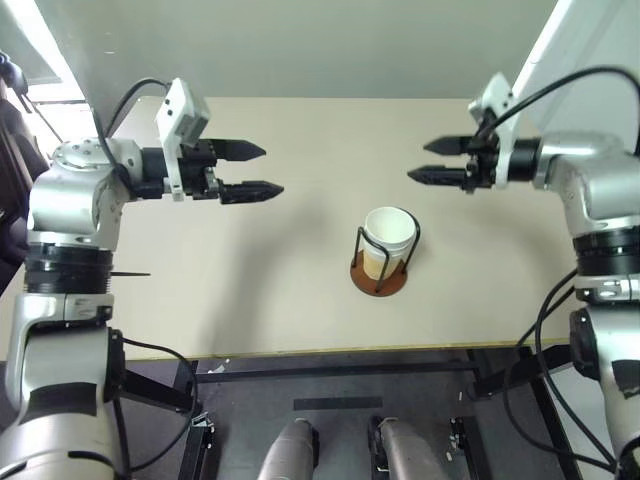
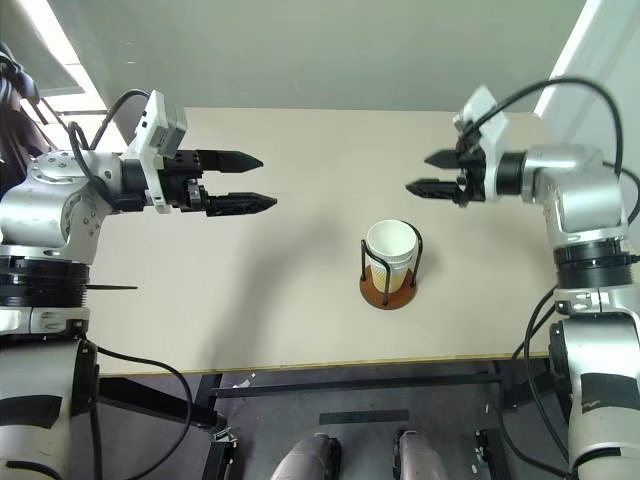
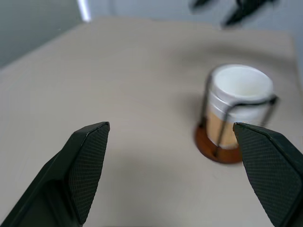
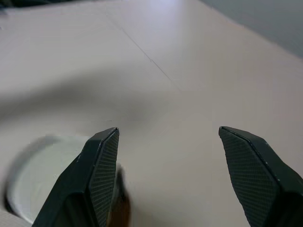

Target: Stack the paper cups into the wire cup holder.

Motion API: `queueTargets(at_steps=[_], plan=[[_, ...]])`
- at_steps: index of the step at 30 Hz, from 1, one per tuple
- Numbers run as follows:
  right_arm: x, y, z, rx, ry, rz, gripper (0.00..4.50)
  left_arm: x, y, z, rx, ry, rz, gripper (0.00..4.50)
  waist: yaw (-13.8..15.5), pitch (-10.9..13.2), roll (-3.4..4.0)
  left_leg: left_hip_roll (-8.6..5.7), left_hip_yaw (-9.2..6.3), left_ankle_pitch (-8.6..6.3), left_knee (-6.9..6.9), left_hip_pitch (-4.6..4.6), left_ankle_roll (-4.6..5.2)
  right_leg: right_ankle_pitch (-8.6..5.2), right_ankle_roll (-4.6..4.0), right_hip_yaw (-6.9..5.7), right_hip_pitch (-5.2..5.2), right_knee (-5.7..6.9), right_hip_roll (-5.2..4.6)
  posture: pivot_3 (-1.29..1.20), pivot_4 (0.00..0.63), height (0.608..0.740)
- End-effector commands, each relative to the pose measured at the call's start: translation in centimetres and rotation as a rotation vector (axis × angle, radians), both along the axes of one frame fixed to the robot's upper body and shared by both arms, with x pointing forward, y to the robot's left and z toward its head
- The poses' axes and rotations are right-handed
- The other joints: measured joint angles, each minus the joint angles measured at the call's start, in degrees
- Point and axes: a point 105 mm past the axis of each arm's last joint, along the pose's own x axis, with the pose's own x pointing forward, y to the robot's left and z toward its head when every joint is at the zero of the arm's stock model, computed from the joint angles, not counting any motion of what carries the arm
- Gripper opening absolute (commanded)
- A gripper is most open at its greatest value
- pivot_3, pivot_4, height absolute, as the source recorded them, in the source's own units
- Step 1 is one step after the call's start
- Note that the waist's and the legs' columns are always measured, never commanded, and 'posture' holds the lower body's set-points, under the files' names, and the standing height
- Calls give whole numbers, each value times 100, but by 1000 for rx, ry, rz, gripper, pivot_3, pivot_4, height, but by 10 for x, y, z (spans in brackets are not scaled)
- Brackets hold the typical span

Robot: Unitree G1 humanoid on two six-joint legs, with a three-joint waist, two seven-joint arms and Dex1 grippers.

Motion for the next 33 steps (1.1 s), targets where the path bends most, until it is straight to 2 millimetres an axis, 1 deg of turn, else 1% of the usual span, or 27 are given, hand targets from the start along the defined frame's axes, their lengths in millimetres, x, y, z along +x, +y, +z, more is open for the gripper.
queueTargets(at_steps=[1,5,8,9,12,14,18,23,25,27,29,31,33], plan=[[11,-14,15,53,-93,-93,3363,3,9,9,-47,-65,76,4500,-11,0,1,0,2,3,-3,0,-3,2,3,2,-2,1,0,0,150,740],[35,-33,4,173,-113,-268,3363,12,20,3,-107,-93,187,4500,-30,0,0,4,2,5,-7,6,-5,8,2,6,-3,3,6,0,150,740],[43,-41,-3,218,-125,-329,3363,16,26,-1,-135,-104,245,4500,-26,0,0,5,2,6,-5,3,-4,17,1,6,-5,2,7,0,150,740],[46,-44,-8,233,-127,-355,3363,20,29,-4,-149,-111,286,4500,-25,0,0,5,2,6,-5,3,-4,20,-1,6,-4,1,7,0,150,740],[51,-47,-28,232,-128,-404,3363,29,37,-12,-261,-56,381,4500,-5,0,0,4,3,7,-3,4,-3,23,-1,7,-1,1,7,0,150,740],[52,-47,-35,234,-130,-414,3363,32,40,-15,-309,-42,419,4500,7,0,0,4,4,9,-1,4,-2,27,-2,7,0,0,6,0,150,740],[55,-53,-45,269,-136,-474,3363,34,38,-33,-283,-40,459,4500,11,0,0,3,8,10,-1,4,-1,34,-2,8,1,-4,5,0,150,740],[55,-66,-68,247,-100,-543,3363,35,37,-55,-301,1,509,4500,25,0,0,4,9,10,-2,3,-2,36,-3,9,1,-4,6,0,150,740],[55,-72,-72,248,-98,-569,3363,36,35,-58,-315,11,525,4500,36,0,0,4,9,10,0,3,-2,38,-2,9,2,-4,5,0,150,740],[56,-81,-70,266,-109,-623,3363,40,40,-60,-310,-30,598,4500,40,0,0,3,13,11,0,3,-2,43,-3,10,2,-5,5,0,150,740],[57,-93,-67,307,-123,-695,3363,44,47,-57,-358,-77,661,4500,40,0,0,4,13,13,0,4,-3,47,-5,11,2,-5,5,0,150,740],[58,-99,-66,334,-134,-732,3363,46,53,-55,-416,-91,714,4500,40,0,0,4,13,15,0,5,-2,50,-5,12,3,-5,5,0,150,740],[57,-104,-66,340,-148,-752,3363,46,56,-56,-408,-97,743,4500,38,0,0,4,14,17,0,5,-1,52,-7,13,2,-4,5,0,150,740]])
